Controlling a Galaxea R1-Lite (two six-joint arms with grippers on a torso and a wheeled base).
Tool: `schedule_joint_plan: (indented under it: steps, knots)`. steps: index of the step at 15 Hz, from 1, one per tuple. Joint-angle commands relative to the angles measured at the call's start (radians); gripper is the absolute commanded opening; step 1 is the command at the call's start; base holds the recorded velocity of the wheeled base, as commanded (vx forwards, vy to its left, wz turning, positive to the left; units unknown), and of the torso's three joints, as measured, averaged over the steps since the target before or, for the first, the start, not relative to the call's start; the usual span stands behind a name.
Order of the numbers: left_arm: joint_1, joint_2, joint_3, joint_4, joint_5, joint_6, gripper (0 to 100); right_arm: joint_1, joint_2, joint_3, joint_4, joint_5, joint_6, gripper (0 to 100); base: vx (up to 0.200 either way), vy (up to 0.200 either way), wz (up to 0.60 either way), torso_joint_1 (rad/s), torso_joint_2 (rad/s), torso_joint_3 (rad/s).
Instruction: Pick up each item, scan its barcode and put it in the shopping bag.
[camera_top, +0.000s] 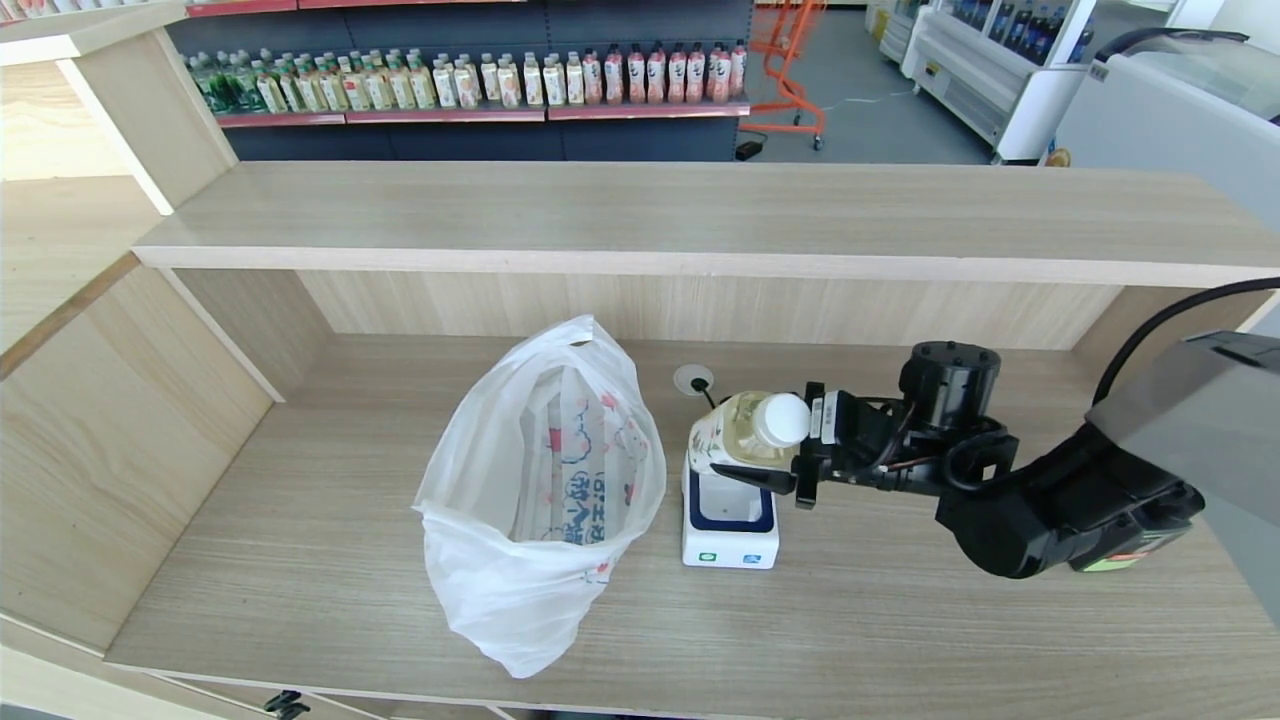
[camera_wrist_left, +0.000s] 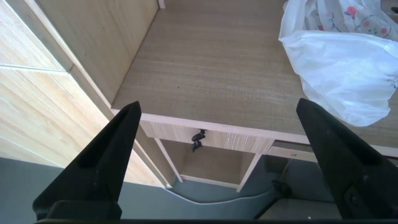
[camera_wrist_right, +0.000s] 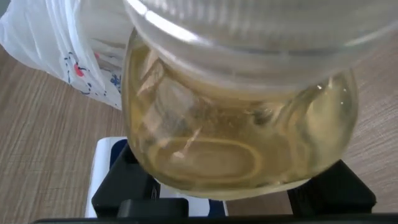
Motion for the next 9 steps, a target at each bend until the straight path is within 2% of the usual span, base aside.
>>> schedule_joint_plan:
  steps: [1, 9]
  knots:
    - [0.0, 0.002, 0.0, 0.0, 0.001, 0.0, 100, 0.001, 0.027, -0.006, 0.006, -0.002, -0.01, 0, 0.0, 0.0, 0.0, 0.0, 0.0, 0.0]
    - [0.0, 0.0, 0.0, 0.0, 0.001, 0.0, 100, -0.005, 0.003, -0.005, 0.008, -0.006, -0.015, 0, 0.0, 0.0, 0.0, 0.0, 0.0, 0.0]
